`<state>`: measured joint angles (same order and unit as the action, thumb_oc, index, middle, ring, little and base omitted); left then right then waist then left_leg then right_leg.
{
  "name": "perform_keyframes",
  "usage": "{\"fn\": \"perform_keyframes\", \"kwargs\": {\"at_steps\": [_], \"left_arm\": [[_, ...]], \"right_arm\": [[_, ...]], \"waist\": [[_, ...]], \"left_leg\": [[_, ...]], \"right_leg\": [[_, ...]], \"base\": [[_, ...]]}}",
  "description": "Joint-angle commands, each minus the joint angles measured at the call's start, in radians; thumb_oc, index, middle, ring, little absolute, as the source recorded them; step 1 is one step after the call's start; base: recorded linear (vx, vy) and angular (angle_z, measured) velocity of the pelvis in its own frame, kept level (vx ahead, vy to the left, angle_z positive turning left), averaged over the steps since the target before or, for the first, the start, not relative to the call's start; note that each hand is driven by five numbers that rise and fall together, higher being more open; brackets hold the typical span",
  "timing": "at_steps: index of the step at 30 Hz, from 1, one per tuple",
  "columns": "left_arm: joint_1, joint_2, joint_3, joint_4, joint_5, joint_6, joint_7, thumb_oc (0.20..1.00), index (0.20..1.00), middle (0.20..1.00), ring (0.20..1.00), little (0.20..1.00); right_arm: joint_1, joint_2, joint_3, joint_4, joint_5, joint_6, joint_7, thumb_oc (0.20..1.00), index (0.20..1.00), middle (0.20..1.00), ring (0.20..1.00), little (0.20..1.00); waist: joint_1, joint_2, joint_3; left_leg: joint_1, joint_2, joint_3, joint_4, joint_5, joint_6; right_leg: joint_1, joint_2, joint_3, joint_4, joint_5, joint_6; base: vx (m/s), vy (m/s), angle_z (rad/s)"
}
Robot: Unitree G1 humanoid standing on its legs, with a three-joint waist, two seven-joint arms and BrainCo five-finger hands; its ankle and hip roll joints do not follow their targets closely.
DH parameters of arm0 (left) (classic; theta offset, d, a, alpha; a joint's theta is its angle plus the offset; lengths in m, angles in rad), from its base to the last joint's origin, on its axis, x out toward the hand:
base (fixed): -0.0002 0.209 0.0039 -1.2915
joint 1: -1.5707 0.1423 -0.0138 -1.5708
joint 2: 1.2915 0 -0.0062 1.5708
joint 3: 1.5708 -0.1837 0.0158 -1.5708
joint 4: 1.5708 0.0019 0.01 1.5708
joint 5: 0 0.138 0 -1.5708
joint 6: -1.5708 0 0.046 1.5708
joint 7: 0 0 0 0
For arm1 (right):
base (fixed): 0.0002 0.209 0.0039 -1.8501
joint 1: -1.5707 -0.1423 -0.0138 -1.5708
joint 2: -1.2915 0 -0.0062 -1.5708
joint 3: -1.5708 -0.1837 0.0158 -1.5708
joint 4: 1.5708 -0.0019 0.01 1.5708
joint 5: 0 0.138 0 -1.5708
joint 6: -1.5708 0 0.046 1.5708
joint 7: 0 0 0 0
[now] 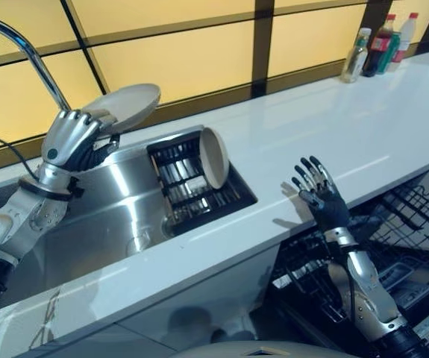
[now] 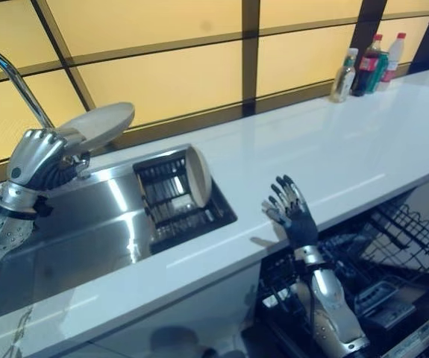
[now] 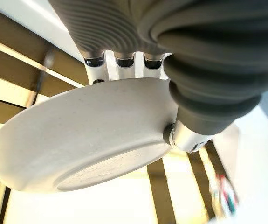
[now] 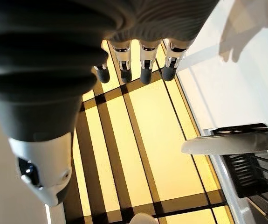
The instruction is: Pick up plates and place into dishwasher.
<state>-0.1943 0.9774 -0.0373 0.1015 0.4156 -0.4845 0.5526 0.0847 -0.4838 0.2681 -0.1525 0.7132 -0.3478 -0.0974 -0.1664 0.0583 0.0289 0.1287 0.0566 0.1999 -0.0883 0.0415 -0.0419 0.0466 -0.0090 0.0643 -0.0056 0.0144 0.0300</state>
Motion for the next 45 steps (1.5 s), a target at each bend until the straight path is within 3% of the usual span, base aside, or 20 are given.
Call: {"fn": "perform_keyframes", "kwargs": {"at_steps": [1,5,9,12,14,15,17,20,24,29,32,38,42,45], "left_arm": [[-0.002,-0.105,0.115,-0.141,-0.314,-0.087,-0.153,0.200,0.200,0.200,0.200,0.200],[0.041,-0.231,0.139,-0.235,-0.505,-0.120,-0.311,0.200,0.200,0.200,0.200,0.200],[0.020,-0.348,0.093,-0.230,-0.829,-0.079,-0.491,0.200,0.200,0.200,0.200,0.200],[0.032,-0.507,0.046,-0.276,-1.085,0.005,-0.656,0.200,0.200,0.200,0.200,0.200],[0.039,-0.577,0.019,-0.285,-1.205,0.048,-0.717,0.200,0.200,0.200,0.200,0.200],[0.043,-0.630,-0.018,-0.288,-1.285,0.082,-0.756,0.200,0.200,0.200,0.200,0.200],[0.045,-0.665,-0.057,-0.281,-1.356,0.112,-0.774,0.200,0.200,0.200,0.200,0.200],[0.038,-0.674,-0.116,-0.273,-1.441,0.119,-0.794,0.200,0.200,0.200,0.200,0.200],[0.062,-0.700,-0.139,-0.285,-1.643,0.202,-0.892,0.200,0.200,0.200,0.200,0.200],[0.095,-0.691,-0.185,-0.286,-1.587,0.201,-0.869,0.200,0.200,0.200,0.200,0.200],[0.110,-0.683,-0.176,-0.277,-1.580,0.216,-0.889,0.200,0.200,0.200,0.200,0.200],[0.116,-0.690,-0.194,-0.238,-1.599,0.244,-0.920,0.200,0.200,0.200,0.200,0.200],[0.119,-0.690,-0.219,-0.220,-1.584,0.233,-0.964,0.200,0.200,0.200,0.200,0.200],[0.118,-0.684,-0.231,-0.209,-1.589,0.227,-0.996,0.200,0.200,0.200,0.200,0.200]], "right_arm": [[-0.009,0.041,-0.056,-0.094,-0.062,-0.068,0.004,1.000,1.000,1.000,1.000,1.000],[-0.023,0.061,-0.095,-0.099,-0.081,-0.087,0.016,1.000,1.000,1.000,1.000,1.000],[-0.047,0.080,-0.113,-0.113,-0.059,-0.073,0.060,1.000,1.000,1.000,1.000,1.000],[-0.071,0.113,-0.095,-0.094,-0.056,-0.054,0.098,1.000,1.000,1.000,1.000,1.000],[-0.087,0.130,-0.078,-0.084,0.024,-0.028,0.149,1.000,1.000,1.000,1.000,1.000],[-0.091,0.162,-0.056,-0.086,0.132,0.028,0.226,1.000,1.000,1.000,1.000,1.000],[-0.090,0.192,-0.022,-0.077,0.201,0.080,0.260,1.000,1.000,1.000,1.000,1.000],[-0.112,0.193,0.021,-0.059,0.194,0.093,0.229,1.000,1.000,1.000,1.000,1.000],[-0.119,0.208,0.044,-0.050,0.206,0.127,0.258,1.000,1.000,1.000,1.000,1.000],[-0.130,0.206,0.073,-0.100,0.228,0.157,0.281,1.000,1.000,1.000,1.000,1.000],[-0.129,0.200,0.062,-0.114,0.250,0.150,0.307,1.000,1.000,1.000,1.000,1.000],[-0.165,0.199,0.058,-0.145,0.320,0.198,0.336,1.000,1.000,1.000,1.000,1.000],[-0.181,0.195,0.046,-0.166,0.443,0.354,0.317,1.000,1.000,1.000,1.000,1.000],[-0.191,0.192,0.046,-0.168,0.508,0.401,0.323,1.000,1.000,1.000,1.000,1.000]], "waist": [[0.012,-0.040,-0.032],[0.019,-0.046,-0.031],[0.017,-0.048,-0.033],[0.025,-0.050,-0.036],[0.029,-0.050,-0.036],[0.030,-0.051,-0.034],[0.032,-0.052,-0.033],[0.035,-0.052,-0.031],[0.037,-0.049,-0.034],[0.039,-0.049,-0.032],[0.044,-0.050,-0.032],[0.054,-0.058,-0.035],[0.060,-0.064,-0.037],[0.063,-0.068,-0.040]], "left_leg": [[-0.042,-0.006,-0.072,0.012,-0.055,0.013],[-0.042,-0.008,-0.081,0.010,-0.060,0.013],[-0.042,-0.010,-0.084,0.008,-0.064,0.015],[-0.046,-0.008,-0.089,0.009,-0.064,0.014],[-0.045,-0.007,-0.090,0.010,-0.065,0.013],[-0.047,-0.008,-0.090,0.014,-0.066,0.014],[-0.047,-0.008,-0.089,0.018,-0.068,0.014],[-0.048,-0.012,-0.082,0.023,-0.072,0.021],[-0.049,-0.014,-0.076,0.025,-0.076,0.025],[-0.048,-0.013,-0.064,0.031,-0.080,0.029],[-0.049,-0.014,-0.066,0.032,-0.084,0.032],[-0.050,-0.017,-0.073,0.033,-0.086,0.033],[-0.054,-0.019,-0.079,0.036,-0.090,0.034],[-0.052,-0.018,-0.082,0.034,-0.089,0.035]], "right_leg": [[-0.033,-0.073,-0.018,0.007,-0.007,0.126],[-0.032,-0.073,-0.021,0.005,-0.007,0.122],[-0.033,-0.074,-0.018,0.000,-0.005,0.120],[-0.034,-0.075,-0.019,-0.003,0.000,0.116],[-0.034,-0.075,-0.020,-0.003,0.002,0.115],[-0.036,-0.076,-0.020,-0.002,0.003,0.114],[-0.037,-0.079,-0.022,-0.001,0.005,0.115],[-0.038,-0.084,-0.024,-0.006,0.010,0.116],[-0.042,-0.087,-0.023,-0.008,0.014,0.117],[-0.046,-0.089,-0.018,-0.002,0.013,0.119],[-0.046,-0.089,-0.019,0.001,0.009,0.118],[-0.043,-0.090,-0.022,-0.006,0.015,0.118],[-0.044,-0.091,-0.022,-0.003,0.013,0.118],[-0.045,-0.091,-0.025,0.001,0.012,0.118]], "base": [[-0.06,-0.004,0.09],[-0.07,0.002,0.09],[-0.06,0.006,0.02],[-0.04,0.000,0.03],[-0.04,-0.002,0.03],[-0.04,-0.004,0.00],[-0.04,-0.001,-0.01],[-0.01,0.002,0.00],[0.00,0.000,0.00],[0.00,0.000,0.00],[0.00,0.000,0.00],[0.00,0.000,0.00],[0.01,-0.011,0.02],[0.01,-0.018,0.04]]}}
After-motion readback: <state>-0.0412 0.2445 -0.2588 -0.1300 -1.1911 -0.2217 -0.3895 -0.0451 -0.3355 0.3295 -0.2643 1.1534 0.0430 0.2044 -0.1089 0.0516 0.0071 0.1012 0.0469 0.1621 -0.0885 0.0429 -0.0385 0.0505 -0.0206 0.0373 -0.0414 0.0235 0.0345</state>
